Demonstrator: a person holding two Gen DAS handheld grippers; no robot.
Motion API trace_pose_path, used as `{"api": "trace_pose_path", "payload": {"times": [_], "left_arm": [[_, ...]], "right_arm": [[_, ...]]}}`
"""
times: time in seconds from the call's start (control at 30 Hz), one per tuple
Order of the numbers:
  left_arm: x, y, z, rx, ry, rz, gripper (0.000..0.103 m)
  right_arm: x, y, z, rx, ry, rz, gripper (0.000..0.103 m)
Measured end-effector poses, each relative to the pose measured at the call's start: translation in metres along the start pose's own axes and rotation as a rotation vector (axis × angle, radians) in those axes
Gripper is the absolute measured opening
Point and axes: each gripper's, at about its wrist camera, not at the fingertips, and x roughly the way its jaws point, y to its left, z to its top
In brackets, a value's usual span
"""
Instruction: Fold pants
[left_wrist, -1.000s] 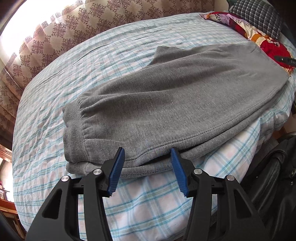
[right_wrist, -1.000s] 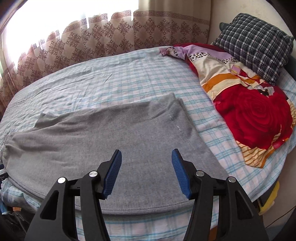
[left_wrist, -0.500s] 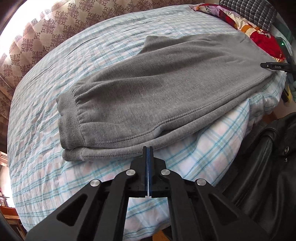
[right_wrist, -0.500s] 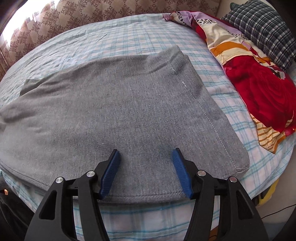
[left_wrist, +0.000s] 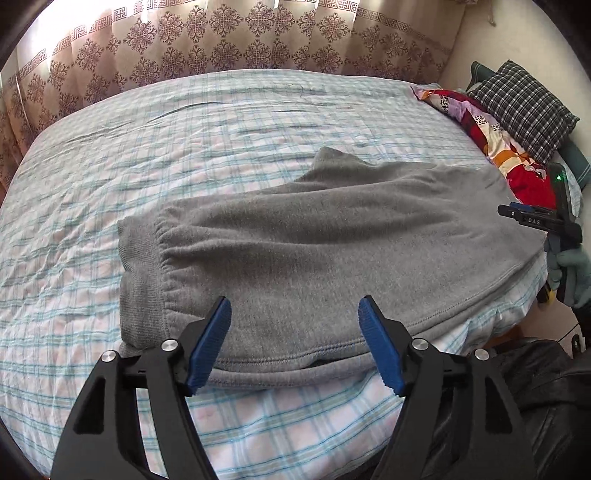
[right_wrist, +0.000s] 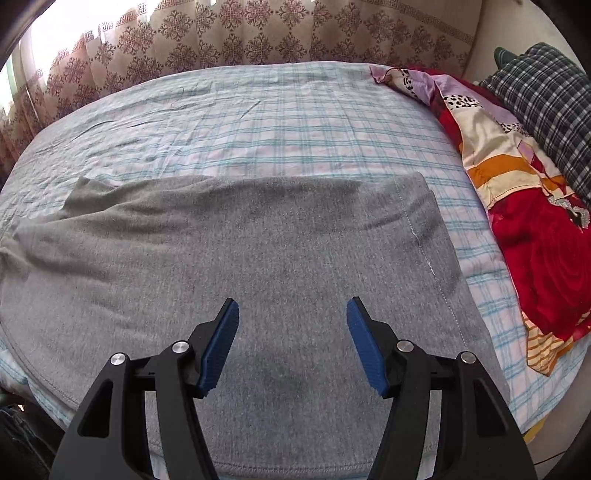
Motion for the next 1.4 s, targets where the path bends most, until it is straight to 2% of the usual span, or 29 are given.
{"api": "trace_pose_path", "payload": {"times": [0.17, 0.3, 0.43, 0.47, 0.5, 0.53, 0.57, 0.6, 0.67, 0.73, 0.77, 0.8, 0.87, 0.97, 1.03, 1.1, 1.17, 1.3, 1.4], "left_arm": [[0.032, -0.028, 0.017, 0.058, 0.030, -0.030, 0.076], [0.058, -0.045, 0.018, 0.086, 0.081, -0.057, 0.076], [0.075, -0.052, 0.010, 0.086, 0.136, -0.071, 0.076], [0.080, -0.051, 0.007, 0.081, 0.153, -0.070, 0.076], [0.083, -0.051, 0.004, 0.077, 0.162, -0.070, 0.076], [0.084, -0.050, 0.001, 0.072, 0.166, -0.073, 0.076], [0.085, -0.050, -0.001, 0.067, 0.168, -0.076, 0.076], [0.084, -0.050, -0.004, 0.064, 0.172, -0.077, 0.076], [0.083, -0.052, -0.010, 0.056, 0.184, -0.082, 0.076], [0.079, -0.056, -0.017, 0.071, 0.192, -0.081, 0.076], [0.078, -0.057, -0.019, 0.077, 0.195, -0.081, 0.076], [0.077, -0.056, -0.020, 0.071, 0.198, -0.086, 0.076], [0.074, -0.053, -0.021, 0.042, 0.207, -0.108, 0.076], [0.070, -0.047, -0.024, 0.008, 0.220, -0.140, 0.075], [0.069, -0.048, -0.027, 0.016, 0.222, -0.142, 0.075], [0.069, -0.049, -0.028, 0.026, 0.222, -0.139, 0.075], [0.069, -0.047, -0.027, 0.029, 0.224, -0.145, 0.075], [0.062, -0.041, -0.017, 0.003, 0.203, -0.165, 0.075], [0.057, -0.038, -0.004, -0.018, 0.155, -0.166, 0.075]], "right_arm": [[0.006, -0.044, 0.029, 0.153, -0.064, -0.070, 0.061], [0.013, -0.086, 0.059, 0.251, -0.117, -0.118, 0.062], [0.048, -0.107, 0.085, 0.263, -0.090, -0.073, 0.062], [0.058, -0.111, 0.087, 0.273, -0.067, -0.067, 0.057], [0.068, -0.113, 0.089, 0.276, -0.042, -0.049, 0.029], [0.077, -0.114, 0.089, 0.274, -0.015, -0.036, 0.017], [0.080, -0.114, 0.087, 0.271, -0.006, -0.072, 0.008], [0.077, -0.115, 0.087, 0.266, -0.029, -0.098, 0.004], [0.064, -0.119, 0.086, 0.261, -0.088, -0.142, 0.004], [0.063, -0.119, 0.087, 0.231, -0.101, -0.214, 0.000], [0.069, -0.120, 0.087, 0.211, -0.081, -0.276, 0.000], [0.078, -0.124, 0.084, 0.207, -0.057, -0.291, 0.000], [0.092, -0.134, 0.077, 0.227, -0.012, -0.280, 0.000], [0.084, -0.136, 0.073, 0.280, -0.036, -0.234, 0.000], [0.069, -0.126, 0.076, 0.281, -0.074, -0.207, 0.016], [0.052, -0.101, 0.083, 0.237, -0.138, -0.222, 0.039], [0.039, -0.073, 0.094, 0.193, -0.191, -0.105, 0.051], [0.046, 0.004, 0.116, 0.083, -0.155, 0.188, 0.051], [0.061, 0.072, 0.126, 0.002, -0.096, 0.348, 0.051]]}}
